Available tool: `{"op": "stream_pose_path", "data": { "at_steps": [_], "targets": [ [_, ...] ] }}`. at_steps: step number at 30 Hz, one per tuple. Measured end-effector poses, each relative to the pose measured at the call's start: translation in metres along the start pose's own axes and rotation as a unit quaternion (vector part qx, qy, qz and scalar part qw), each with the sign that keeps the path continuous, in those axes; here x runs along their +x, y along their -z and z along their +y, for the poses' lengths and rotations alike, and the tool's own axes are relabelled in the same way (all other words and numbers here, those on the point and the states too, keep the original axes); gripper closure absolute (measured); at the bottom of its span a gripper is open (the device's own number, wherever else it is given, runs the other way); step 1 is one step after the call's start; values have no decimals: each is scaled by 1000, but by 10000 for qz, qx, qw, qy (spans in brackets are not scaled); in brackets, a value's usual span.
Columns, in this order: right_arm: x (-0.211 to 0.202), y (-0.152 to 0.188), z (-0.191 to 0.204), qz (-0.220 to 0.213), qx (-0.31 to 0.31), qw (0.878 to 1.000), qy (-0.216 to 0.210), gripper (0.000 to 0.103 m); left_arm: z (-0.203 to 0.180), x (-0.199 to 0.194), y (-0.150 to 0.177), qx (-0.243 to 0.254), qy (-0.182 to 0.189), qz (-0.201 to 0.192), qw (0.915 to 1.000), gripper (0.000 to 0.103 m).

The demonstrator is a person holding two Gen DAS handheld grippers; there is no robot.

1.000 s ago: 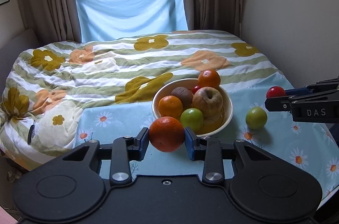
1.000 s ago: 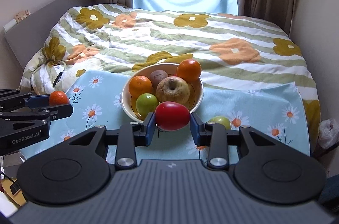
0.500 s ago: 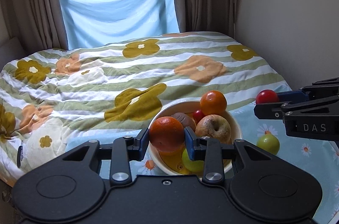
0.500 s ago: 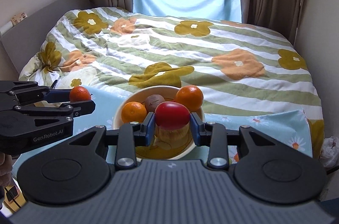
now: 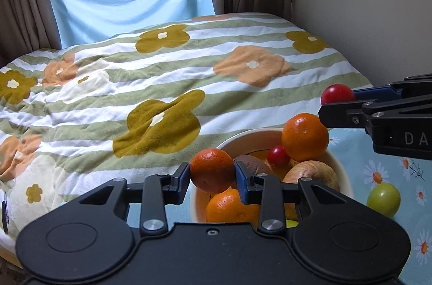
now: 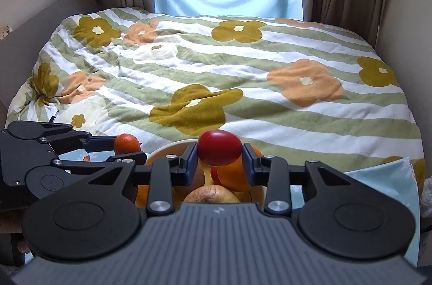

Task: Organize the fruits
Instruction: 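Carry the tangerine and red tomato over the white bowl with both tools, then release the tangerine with the left tool while the right tool drops the tomato in the bowl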

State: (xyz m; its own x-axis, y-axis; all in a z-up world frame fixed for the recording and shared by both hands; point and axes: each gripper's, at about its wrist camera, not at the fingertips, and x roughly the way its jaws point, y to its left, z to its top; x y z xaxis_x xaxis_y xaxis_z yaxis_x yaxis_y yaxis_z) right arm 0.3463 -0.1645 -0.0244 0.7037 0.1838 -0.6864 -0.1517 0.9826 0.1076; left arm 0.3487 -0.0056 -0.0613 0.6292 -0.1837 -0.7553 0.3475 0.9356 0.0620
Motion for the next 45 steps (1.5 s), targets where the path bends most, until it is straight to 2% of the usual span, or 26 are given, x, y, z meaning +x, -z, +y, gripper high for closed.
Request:
{"op": "stream_pose_path", "data": {
  "at_steps": [7, 9, 10, 11, 16, 27, 36, 45],
  "targets": [
    [26, -10, -1, 102, 79, 9999, 37, 53, 5, 26, -3, 3, 119, 244, 9996, 62],
    [29, -11, -1, 117, 74, 9999, 50, 53, 5, 24, -2, 41, 163, 126, 9998, 41],
    [30, -12, -1, 123, 69, 9999, 57, 53, 5, 19, 0, 78, 146, 28, 9999, 19],
    [31, -12, 0, 128, 66, 9999, 57, 53, 5, 14, 1, 117, 102, -77, 9999, 9],
    [38, -15, 3, 178, -20, 9998, 49, 53, 10, -6, 7, 172, 20, -236, 9996, 8],
    [65, -16, 22, 399, -325, 9987, -51, 53, 33, -42, 22, -300, -174, -364, 9987, 8],
    [98, -8, 31, 603, -390, 9974, -58, 53, 40, -47, 31, -486, -192, -332, 9981, 8],
    [102, -3, 34, 602, -459, 9971, 43, 51, 43, -47, 35, -486, -220, -296, 9981, 8]
  ]
}}
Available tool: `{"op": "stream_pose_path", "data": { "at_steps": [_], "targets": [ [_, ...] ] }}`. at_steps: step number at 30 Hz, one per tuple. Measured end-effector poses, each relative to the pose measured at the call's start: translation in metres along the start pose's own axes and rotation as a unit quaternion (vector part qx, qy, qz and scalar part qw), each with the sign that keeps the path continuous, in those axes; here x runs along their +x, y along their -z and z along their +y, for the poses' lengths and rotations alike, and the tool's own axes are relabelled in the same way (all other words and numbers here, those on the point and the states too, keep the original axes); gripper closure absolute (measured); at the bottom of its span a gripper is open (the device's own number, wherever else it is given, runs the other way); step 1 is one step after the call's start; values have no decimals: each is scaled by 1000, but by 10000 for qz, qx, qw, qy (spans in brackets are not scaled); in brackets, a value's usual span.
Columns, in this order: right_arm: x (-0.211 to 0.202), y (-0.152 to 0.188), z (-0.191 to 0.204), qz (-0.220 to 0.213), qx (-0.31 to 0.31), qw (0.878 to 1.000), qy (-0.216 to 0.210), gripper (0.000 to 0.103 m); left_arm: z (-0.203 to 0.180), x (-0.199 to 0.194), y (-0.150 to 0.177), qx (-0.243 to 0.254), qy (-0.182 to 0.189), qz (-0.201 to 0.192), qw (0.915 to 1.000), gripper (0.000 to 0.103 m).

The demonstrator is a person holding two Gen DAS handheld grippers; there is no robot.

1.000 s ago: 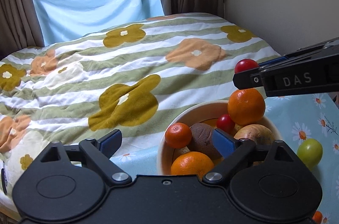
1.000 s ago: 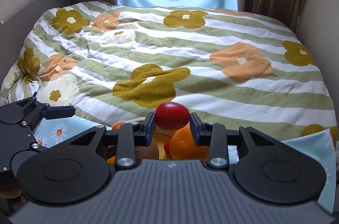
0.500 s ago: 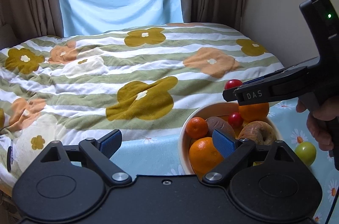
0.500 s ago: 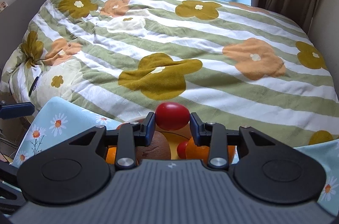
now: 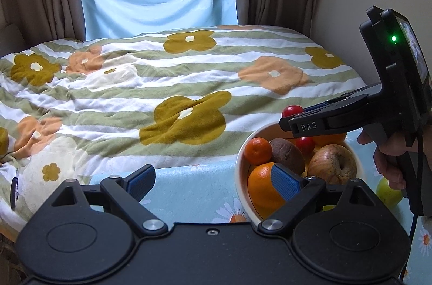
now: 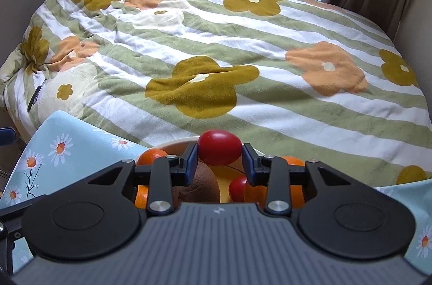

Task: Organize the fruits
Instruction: 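Release the tangerine with the left tool while the right tool drops the tomato in the bowl, then withdraw both tools and reach toward the last tangerine and green apple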

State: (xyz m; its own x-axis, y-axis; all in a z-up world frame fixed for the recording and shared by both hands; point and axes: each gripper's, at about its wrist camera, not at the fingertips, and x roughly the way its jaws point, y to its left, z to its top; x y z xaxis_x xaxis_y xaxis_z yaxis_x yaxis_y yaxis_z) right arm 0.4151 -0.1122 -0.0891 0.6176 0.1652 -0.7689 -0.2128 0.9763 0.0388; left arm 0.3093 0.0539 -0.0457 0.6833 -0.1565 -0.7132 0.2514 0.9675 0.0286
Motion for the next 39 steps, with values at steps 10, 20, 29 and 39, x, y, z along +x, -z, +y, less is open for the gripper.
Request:
{"op": "stream_pose_path", "data": {
  "at_steps": [10, 20, 29, 39],
  "targets": [
    [-33, 3, 5, -425, 19, 9988, 261, 4, 5, -13, 4, -59, 32, -25, 10000, 8],
    [-101, 11, 6, -651, 331, 9970, 256, 4, -7, -61, -1, 31, -60, -334, 9994, 8],
    [-179, 48, 0, -875, 344, 9946, 430, 4, -32, -114, 15, -125, -494, -711, 9962, 8],
    [-257, 101, -19, -1174, 264, 9926, -153, 4, -78, -163, 49, -559, -953, -875, 9900, 8]
  ]
}}
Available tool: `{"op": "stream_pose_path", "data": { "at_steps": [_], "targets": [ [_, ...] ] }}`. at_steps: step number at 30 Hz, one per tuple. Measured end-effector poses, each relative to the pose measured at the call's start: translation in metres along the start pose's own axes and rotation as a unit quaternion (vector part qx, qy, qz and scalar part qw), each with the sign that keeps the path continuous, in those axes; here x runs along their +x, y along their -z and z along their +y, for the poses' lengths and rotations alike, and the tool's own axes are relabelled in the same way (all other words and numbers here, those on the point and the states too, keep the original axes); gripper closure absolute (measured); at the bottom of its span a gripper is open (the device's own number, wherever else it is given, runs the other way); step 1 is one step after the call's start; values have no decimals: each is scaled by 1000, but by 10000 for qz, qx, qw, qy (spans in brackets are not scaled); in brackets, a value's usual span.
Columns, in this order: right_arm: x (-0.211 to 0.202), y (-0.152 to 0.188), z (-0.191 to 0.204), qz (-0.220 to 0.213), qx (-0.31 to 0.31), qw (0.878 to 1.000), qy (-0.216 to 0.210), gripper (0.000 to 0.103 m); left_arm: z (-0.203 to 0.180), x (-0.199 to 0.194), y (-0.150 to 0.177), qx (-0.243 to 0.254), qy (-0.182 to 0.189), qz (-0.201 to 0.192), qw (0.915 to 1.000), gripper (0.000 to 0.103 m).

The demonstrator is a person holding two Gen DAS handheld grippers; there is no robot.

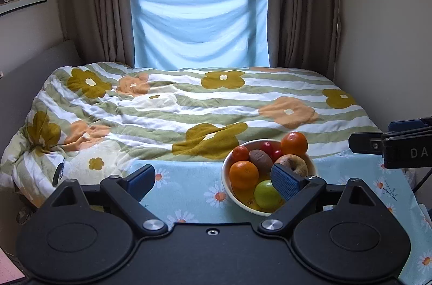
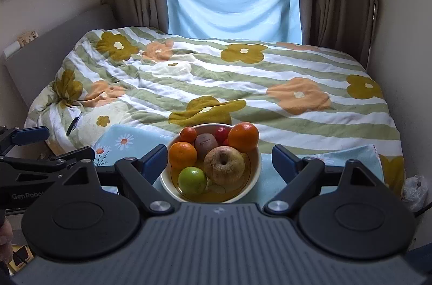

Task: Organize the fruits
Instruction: 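Withdraw both tools and reach toward the last tangerine and green apple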

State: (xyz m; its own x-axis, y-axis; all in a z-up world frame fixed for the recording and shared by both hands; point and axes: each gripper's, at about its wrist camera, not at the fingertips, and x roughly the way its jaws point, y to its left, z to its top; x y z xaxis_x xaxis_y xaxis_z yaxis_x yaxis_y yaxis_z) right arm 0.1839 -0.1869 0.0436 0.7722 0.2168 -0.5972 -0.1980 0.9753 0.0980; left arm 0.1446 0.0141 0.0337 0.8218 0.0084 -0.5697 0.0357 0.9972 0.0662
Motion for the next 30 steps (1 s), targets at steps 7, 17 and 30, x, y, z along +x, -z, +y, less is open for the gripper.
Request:
{"op": "stream_pose_path", "data": {
  "at_steps": [7, 17, 30],
  "targets": [
    [-34, 33, -31, 46, -131, 9998, -169, 2, -40, -22, 34, -120, -111, 117, 9998, 8],
    [-12, 79, -95, 278, -350, 9989, -102, 2, -108, -7, 89, -105, 161, 528, 9984, 8],
    [73, 115, -136, 606, -990, 9904, -745, 3, -160, 59, 131, 29, 377, 1047, 9938, 13]
  ]
}}
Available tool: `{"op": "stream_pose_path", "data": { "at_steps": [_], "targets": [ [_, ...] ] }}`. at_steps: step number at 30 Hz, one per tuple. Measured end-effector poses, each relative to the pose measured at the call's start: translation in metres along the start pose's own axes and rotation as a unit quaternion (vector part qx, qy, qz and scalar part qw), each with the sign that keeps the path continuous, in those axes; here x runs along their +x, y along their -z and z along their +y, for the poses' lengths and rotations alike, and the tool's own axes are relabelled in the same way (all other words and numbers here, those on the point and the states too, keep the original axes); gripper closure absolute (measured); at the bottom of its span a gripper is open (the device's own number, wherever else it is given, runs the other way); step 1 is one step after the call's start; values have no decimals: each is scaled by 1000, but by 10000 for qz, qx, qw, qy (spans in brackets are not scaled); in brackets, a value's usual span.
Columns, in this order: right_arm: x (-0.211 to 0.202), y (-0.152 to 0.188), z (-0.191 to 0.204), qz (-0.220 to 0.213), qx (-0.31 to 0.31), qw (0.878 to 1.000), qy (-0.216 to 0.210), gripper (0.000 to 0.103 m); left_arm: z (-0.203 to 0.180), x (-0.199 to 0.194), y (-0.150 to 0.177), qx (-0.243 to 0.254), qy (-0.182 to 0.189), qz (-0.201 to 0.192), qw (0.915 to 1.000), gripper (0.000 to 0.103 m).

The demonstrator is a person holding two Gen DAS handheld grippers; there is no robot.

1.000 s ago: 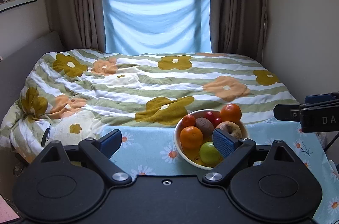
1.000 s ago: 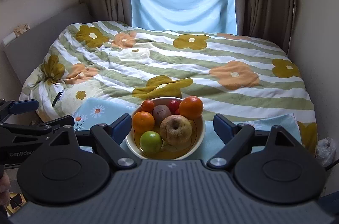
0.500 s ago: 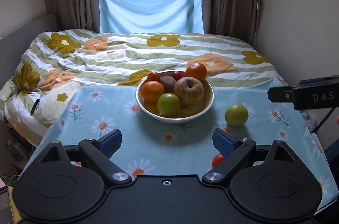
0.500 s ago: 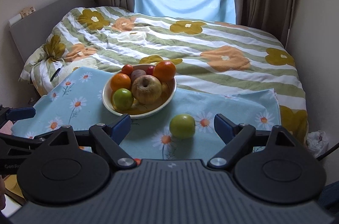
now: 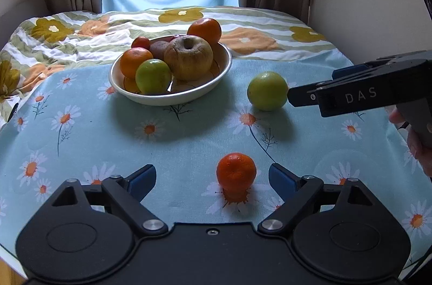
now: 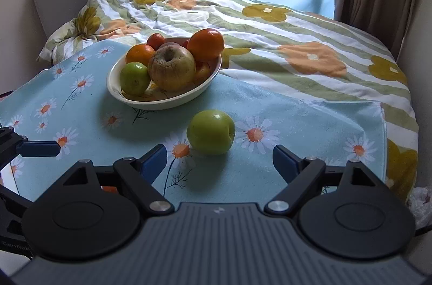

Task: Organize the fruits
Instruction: 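Withdraw both tools and reach toward the last tangerine and green apple, then grasp the tangerine with the left tool while the right tool grasps the green apple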

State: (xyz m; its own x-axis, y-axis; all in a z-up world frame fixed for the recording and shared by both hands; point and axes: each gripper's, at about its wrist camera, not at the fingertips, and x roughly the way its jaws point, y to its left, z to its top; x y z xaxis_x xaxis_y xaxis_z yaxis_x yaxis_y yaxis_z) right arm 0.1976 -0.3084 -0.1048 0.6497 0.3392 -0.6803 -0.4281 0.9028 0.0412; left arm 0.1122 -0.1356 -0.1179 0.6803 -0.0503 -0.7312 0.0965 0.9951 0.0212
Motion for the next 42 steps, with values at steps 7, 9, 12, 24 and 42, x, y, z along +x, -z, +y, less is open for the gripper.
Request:
{"op": "stream_pose_path", "data": {
  "at_steps": [7, 9, 12, 24, 42],
  "targets": [
    [38, -2, -15, 194, -7, 9996, -193, 4, -9, 31, 2, 92, 115, 299, 9994, 38],
    [44, -2, -16, 230, 5, 9994, -257, 4, -11, 35, 1, 95, 149, 306, 9994, 44],
    [51, -4, -16, 235, -30, 9992, -309, 6, -15, 37, 0, 104, 243, 250, 9993, 61],
    [72, -11, -14, 287, -53, 9976, -634, 17, -12, 40, -3, 171, 171, 259, 9994, 61],
    [80, -15, -8, 211, -10, 9964, -819, 31, -9, 39, -4, 133, 144, 249, 9995, 62]
  ]
}}
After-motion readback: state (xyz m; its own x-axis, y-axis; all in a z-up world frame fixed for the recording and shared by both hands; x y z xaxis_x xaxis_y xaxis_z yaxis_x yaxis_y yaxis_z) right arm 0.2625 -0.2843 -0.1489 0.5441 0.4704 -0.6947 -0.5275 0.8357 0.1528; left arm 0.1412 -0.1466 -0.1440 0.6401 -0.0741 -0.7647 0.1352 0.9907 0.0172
